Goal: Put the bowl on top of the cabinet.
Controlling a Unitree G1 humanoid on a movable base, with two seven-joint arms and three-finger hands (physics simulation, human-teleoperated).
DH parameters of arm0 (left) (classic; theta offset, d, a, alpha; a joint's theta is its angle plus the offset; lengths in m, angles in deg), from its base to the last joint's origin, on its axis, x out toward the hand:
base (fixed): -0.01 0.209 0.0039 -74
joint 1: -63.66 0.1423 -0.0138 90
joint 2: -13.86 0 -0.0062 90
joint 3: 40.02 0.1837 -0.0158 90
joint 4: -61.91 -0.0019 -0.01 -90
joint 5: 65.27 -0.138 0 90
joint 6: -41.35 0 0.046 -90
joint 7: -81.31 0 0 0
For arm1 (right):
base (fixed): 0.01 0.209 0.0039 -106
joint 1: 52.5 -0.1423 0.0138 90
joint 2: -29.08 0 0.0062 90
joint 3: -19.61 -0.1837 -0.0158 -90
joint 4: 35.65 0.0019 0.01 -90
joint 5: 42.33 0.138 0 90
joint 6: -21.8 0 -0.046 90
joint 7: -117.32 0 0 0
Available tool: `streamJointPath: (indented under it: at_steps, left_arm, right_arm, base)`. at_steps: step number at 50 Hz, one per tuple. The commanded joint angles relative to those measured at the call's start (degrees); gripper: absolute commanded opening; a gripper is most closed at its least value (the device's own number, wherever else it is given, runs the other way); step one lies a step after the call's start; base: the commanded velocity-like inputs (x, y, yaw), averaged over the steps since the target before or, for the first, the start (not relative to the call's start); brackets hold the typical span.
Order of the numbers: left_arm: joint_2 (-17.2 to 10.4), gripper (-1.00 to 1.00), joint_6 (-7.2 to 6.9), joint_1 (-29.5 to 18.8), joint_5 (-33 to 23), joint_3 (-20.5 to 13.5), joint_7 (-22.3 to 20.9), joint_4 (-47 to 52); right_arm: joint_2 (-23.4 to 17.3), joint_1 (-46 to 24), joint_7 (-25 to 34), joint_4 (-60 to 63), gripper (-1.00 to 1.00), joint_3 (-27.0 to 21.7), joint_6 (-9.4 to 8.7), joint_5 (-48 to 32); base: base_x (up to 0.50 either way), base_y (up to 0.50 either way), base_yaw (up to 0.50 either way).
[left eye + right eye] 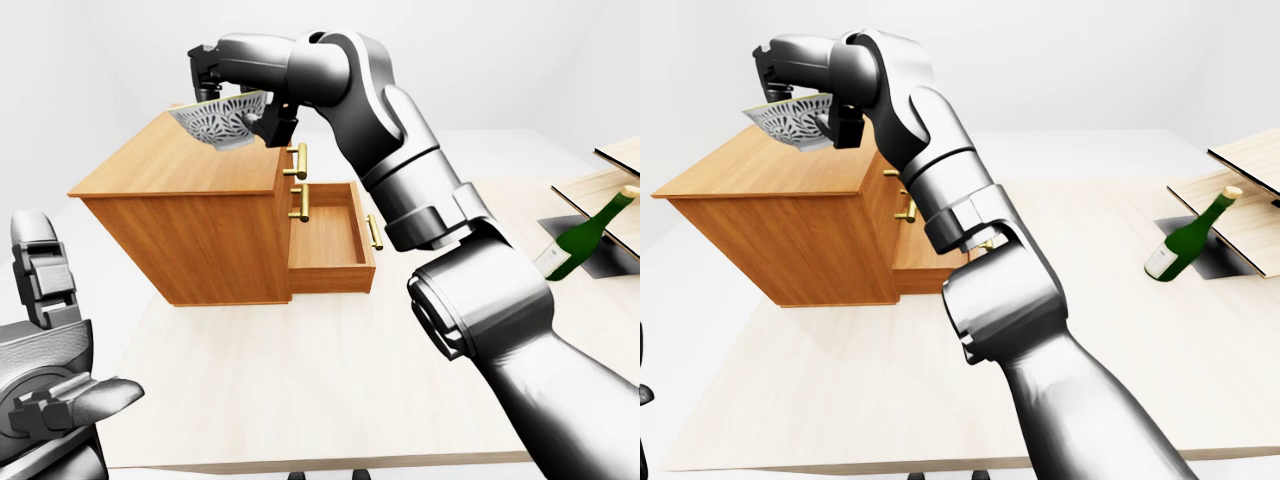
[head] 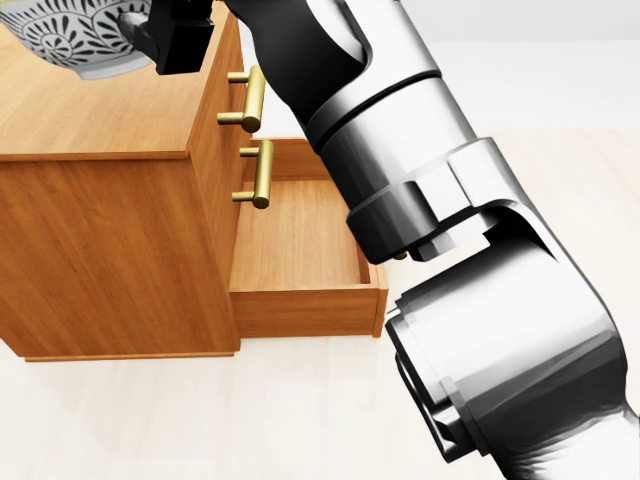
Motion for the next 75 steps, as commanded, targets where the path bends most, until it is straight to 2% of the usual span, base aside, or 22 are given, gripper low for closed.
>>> streamJointPath:
  at_steps: [1, 6, 7, 8, 9, 15, 20, 25, 37, 49, 54, 60, 61, 63, 65, 75]
  left_arm:
    - [-0.02, 1.0, 0.0, 0.09, 0.17, -0.05, 0.12, 0.34]
    - [-0.26, 1.0, 0.0, 0.07, 0.93, -0.54, 0.59, 0.82]
    - [-0.26, 1.0, 0.0, 0.1, 0.96, -0.56, 0.63, 0.93]
    - [-0.25, 1.0, 0.0, 0.1, 0.97, -0.56, 0.58, 0.92]
    - [-0.25, 1.0, 0.0, 0.08, 0.98, -0.57, 0.56, 0.89]
    - [-0.23, 1.0, 0.0, 0.22, 1.4, -0.97, 0.37, 0.91]
    - [-0.21, 1.0, 0.0, 0.12, 1.41, -1.09, 0.18, 0.59]
    - [0.03, 1.0, 0.0, 0.42, 1.08, -0.71, -0.22, 0.77]
    - [0.35, 1.0, 0.0, 0.57, 0.64, -0.38, -0.67, 0.7]
    - [0.24, 1.0, 0.0, 0.71, 1.25, -0.71, -0.45, 1.15]
    - [0.09, 1.0, 0.0, 0.24, 0.81, -0.44, -0.24, 0.77]
    - [-0.16, 1.0, 0.0, 0.28, 1.62, -0.99, 0.18, 1.28]
    - [-0.12, 1.0, 0.0, 0.24, 1.48, -0.9, 0.13, 1.2]
    - [0.02, 1.0, 0.0, 0.29, 1.09, -0.62, -0.06, 1.09]
    - [0.24, 1.0, 0.0, 0.48, 0.68, -0.36, -0.37, 1.09]
    - [0.09, 1.0, 0.0, 0.44, 1.2, -0.8, -0.46, 0.92]
  right_arm:
    - [0.26, 0.42, 0.0, 0.49, -1.0, -1.27, 2.84, -5.64]
    - [0.12, 0.61, 0.0, 0.26, -1.0, -1.06, 2.8, -6.07]
    - [0.15, 0.41, 0.0, 0.08, -0.92, -1.28, 2.59, -5.89]
    - [0.17, 0.48, 0.0, 0.24, -0.06, -1.31, 2.53, -5.8]
    - [0.14, 0.57, 0.0, 0.22, 1.0, -1.21, 2.52, -5.93]
    - [0.03, -0.1, 0.0, -0.4, 1.0, -1.28, 1.62, -6.22]
    - [-0.03, -0.47, 0.0, -0.76, 1.0, -1.28, 2.0, -6.2]
    - [-0.15, -1.27, 0.0, -1.42, 1.0, -1.54, 1.44, -5.97]
    - [-1.1, -3.58, 0.0, -4.26, 1.0, -1.6, 2.08, -6.44]
    - [-3.36, -7.33, 0.0, -6.81, 1.0, -2.32, 1.84, -6.55]
    - [-5.41, -9.09, 0.0, -5.83, 1.0, -2.89, 0.69, -6.59]
    - [-8.86, -9.98, 0.0, -5.11, 1.0, -3.52, -1.99, -8.16]
    - [-9.6, -10.06, 0.0, -4.23, 1.0, -3.66, -3.13, -8.51]
    - [-10.33, -9.55, 0.0, -2.37, 1.0, -3.75, -4.05, -8.9]
    - [-10.83, -8.65, 0.0, -0.14, 1.0, -3.87, -6.15, -9.68]
    - [-13.14, 0.66, 0.0, 16.45, 1.0, -5.16, -6.15, -12.58]
  base:
    - [0.0, 0.0, 0.0]
    - [0.0, 0.0, 0.0]
    - [0.0, 0.0, 0.0]
    - [0.0, 0.0, 0.0]
    - [0.0, 0.0, 0.0]
    - [0.0, 0.0, 0.0]
    - [0.0, 0.0, 0.0]
    - [0.0, 0.0, 0.0]
    - [0.0, 0.0, 0.0]
    - [0.0, 0.0, 0.0]
    - [0.0, 0.0, 0.0]
    - [0.0, 0.0, 0.0]
    - [0.0, 0.0, 0.0]
    - [0.0, 0.0, 0.0]
    - [0.0, 0.0, 0.0]
    - [0.0, 0.0, 0.0]
